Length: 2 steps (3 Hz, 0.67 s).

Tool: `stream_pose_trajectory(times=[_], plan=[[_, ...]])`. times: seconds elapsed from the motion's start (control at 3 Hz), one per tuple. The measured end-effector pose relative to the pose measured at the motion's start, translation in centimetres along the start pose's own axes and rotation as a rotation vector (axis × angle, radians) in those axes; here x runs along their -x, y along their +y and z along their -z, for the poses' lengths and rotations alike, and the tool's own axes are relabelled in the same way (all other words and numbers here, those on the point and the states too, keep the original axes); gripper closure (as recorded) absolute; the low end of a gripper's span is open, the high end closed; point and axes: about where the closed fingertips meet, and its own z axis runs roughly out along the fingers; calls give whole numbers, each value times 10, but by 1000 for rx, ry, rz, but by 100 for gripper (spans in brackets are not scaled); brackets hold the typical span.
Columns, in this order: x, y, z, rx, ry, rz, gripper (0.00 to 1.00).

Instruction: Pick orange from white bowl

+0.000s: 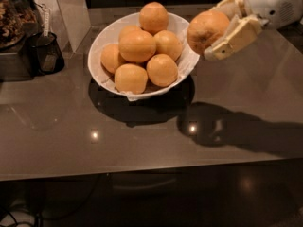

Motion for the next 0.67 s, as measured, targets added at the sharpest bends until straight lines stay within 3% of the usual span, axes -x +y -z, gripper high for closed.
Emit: stream_pose_trajectory(times=[0.33, 0.67], plan=[[-7, 29, 10, -8, -98, -60, 100], [-20, 50, 17, -17, -149, -123, 100]])
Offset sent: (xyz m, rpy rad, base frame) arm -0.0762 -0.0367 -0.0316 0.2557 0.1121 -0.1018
